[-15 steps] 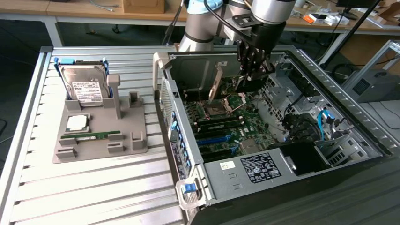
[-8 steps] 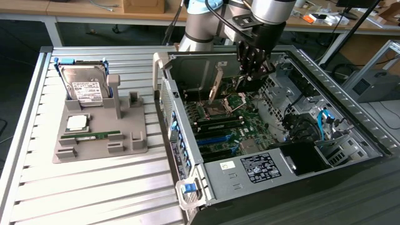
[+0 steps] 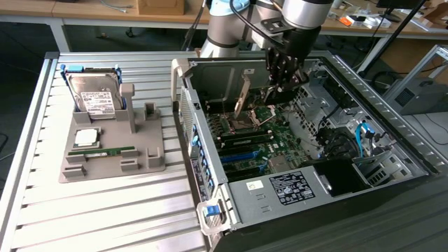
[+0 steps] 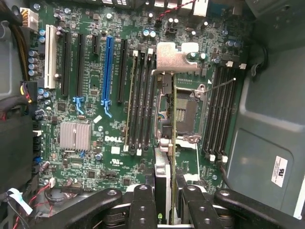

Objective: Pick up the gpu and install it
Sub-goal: 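Insert the gpu into the slot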

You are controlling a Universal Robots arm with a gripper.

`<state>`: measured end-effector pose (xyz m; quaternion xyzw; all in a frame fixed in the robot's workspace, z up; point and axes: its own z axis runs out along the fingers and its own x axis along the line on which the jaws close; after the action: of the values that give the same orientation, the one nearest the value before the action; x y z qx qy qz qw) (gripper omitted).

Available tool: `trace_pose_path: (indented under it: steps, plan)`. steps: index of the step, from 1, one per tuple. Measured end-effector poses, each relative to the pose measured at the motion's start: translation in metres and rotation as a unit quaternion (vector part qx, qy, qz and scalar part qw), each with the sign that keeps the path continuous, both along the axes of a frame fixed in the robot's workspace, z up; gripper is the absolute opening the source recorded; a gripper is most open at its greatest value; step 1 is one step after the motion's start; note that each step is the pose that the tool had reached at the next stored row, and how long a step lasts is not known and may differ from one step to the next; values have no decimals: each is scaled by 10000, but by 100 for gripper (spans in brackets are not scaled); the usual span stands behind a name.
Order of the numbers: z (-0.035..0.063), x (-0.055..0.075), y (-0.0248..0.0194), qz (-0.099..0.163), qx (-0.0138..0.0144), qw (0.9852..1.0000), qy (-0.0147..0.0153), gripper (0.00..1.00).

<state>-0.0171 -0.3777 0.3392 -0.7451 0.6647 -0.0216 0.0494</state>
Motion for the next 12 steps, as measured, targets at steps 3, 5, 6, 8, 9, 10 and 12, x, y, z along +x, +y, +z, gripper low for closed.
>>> trace_pose_path:
  steps: [3,5,6,8,9,10,12]
  plan:
    - [-13,0,-5,-98,-9,10000,1,27]
    - [-23,1,-6,-200,-14,9998,0,27]
    - [-29,1,-7,-248,-17,9997,0,27]
    - [-38,-1,-15,-301,-22,9995,1,27]
    - [-42,0,-21,-315,-23,9995,1,27]
    - [-47,0,-32,-321,-23,9995,0,27]
    - [-53,-1,-52,-328,-23,9995,0,27]
